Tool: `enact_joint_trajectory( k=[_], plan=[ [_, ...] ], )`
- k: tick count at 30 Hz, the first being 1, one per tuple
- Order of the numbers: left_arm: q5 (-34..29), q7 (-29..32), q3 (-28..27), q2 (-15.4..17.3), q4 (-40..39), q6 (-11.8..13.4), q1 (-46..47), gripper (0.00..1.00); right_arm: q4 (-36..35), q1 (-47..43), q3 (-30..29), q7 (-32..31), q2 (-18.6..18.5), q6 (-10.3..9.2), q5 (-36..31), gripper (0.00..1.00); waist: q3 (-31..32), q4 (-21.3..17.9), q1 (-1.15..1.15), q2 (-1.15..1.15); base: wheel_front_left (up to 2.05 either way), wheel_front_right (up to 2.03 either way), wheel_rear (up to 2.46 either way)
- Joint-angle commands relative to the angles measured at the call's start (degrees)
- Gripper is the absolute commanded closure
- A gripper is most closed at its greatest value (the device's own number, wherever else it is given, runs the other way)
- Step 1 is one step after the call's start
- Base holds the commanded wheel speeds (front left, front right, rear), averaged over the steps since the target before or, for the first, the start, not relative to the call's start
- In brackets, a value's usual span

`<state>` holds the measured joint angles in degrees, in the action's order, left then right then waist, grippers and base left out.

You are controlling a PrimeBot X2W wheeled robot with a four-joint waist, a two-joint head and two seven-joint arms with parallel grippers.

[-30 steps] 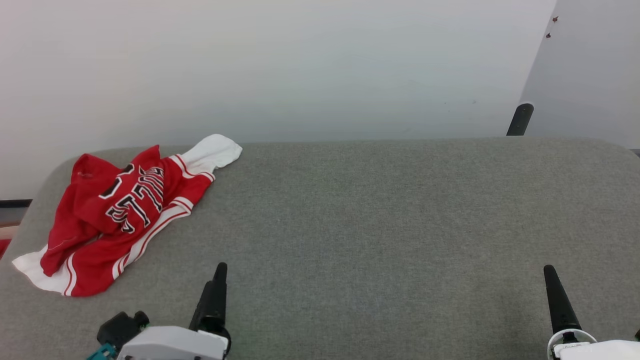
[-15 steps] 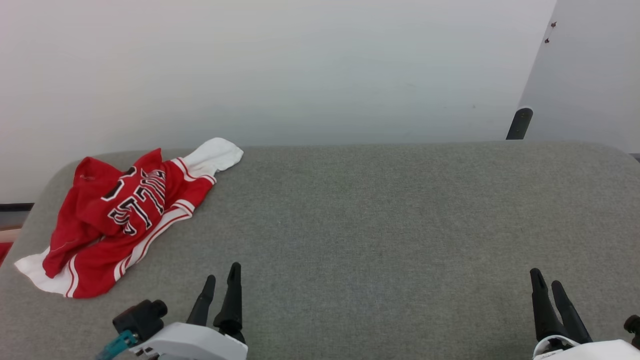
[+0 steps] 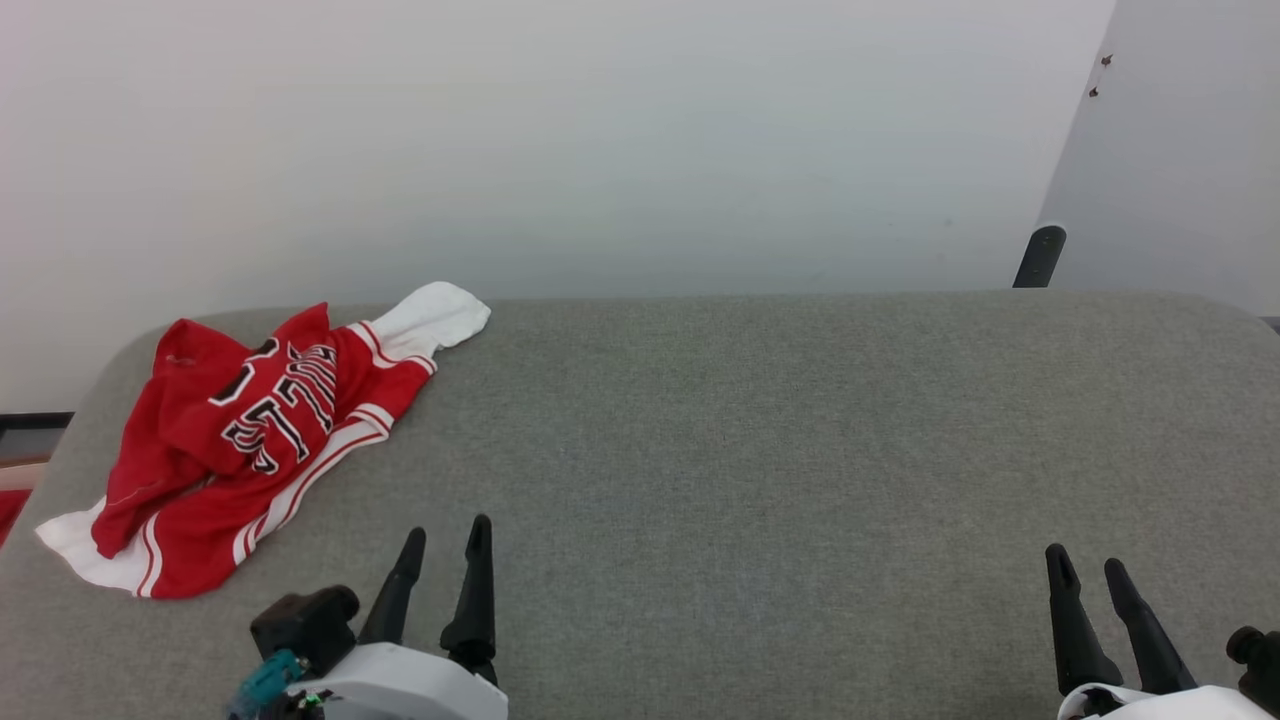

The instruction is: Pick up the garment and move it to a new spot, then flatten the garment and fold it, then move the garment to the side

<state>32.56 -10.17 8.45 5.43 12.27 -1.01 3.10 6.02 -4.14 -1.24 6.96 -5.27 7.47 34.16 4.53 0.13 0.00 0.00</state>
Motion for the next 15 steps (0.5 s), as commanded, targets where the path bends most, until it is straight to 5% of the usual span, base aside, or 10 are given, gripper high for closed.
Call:
enact_joint_trajectory(
  k=[1,15],
  plan=[
    [-2.0,-0.6,-0.1,0.2,-0.7,0.1,0.5,0.0,-0.7,-0.1,0.2,0.3,-0.4,0.03,-1.5,0.0,0.1,0.0,0.0,0.0,0.0,0.0,0.0],
    [-12.0,-2.3,-1.5,-0.7,-2.0,-0.9,-0.4,0.0,-2.3,-1.2,0.0,1.4,-0.3,0.03,-9.9,0.0,0.7,0.2,0.0,0.0,0.0,0.0,0.0]
  ],
)
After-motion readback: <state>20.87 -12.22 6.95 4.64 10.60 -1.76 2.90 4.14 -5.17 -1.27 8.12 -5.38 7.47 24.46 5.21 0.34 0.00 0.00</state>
